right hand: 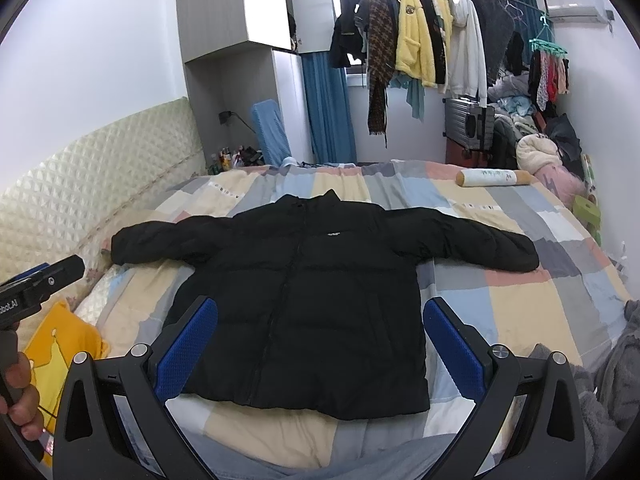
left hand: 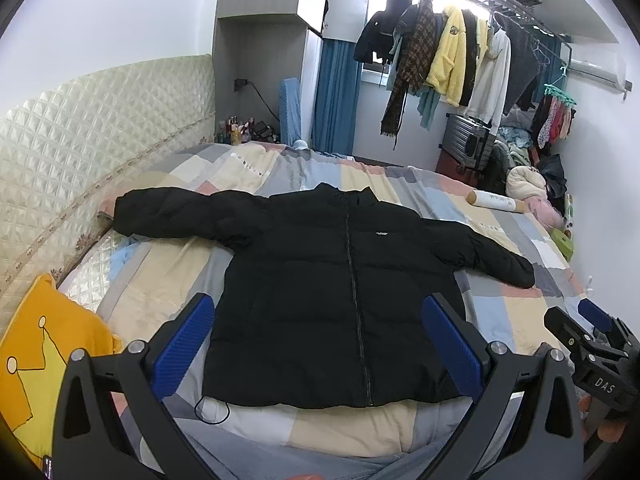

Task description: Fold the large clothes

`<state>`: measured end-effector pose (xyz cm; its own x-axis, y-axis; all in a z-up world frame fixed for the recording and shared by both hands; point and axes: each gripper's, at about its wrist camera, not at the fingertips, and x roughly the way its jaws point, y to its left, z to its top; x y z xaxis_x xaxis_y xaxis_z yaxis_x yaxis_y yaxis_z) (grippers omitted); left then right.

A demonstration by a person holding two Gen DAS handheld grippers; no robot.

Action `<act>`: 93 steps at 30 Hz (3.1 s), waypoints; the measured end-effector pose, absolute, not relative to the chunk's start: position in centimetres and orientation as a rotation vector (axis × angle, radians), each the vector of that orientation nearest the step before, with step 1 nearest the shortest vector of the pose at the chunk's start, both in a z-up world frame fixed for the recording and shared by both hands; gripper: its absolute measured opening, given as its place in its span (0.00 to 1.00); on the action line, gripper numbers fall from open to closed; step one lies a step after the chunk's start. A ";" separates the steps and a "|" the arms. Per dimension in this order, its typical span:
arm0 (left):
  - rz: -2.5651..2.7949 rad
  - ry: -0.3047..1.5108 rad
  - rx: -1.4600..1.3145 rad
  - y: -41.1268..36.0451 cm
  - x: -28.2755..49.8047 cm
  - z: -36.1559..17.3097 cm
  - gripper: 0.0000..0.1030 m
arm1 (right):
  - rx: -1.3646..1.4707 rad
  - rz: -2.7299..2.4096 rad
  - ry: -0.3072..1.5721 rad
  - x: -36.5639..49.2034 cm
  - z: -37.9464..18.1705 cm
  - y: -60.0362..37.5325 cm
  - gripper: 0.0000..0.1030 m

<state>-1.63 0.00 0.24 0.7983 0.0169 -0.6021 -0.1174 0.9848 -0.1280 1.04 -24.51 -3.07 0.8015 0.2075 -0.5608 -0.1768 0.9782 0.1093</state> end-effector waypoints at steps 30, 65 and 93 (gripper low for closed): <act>0.039 0.653 -0.142 -0.7 -1.6 0.1 1.00 | 0.084 0.169 0.601 1.0 -3.1 -25.6 1.00; 0.029 0.637 -0.161 0.0 15.6 -9.5 1.00 | 0.257 0.007 0.565 19.3 -9.8 -37.4 1.00; 0.086 0.697 -0.239 4.8 24.1 -24.7 1.00 | 1.037 -0.399 0.462 35.6 -34.2 -70.0 0.96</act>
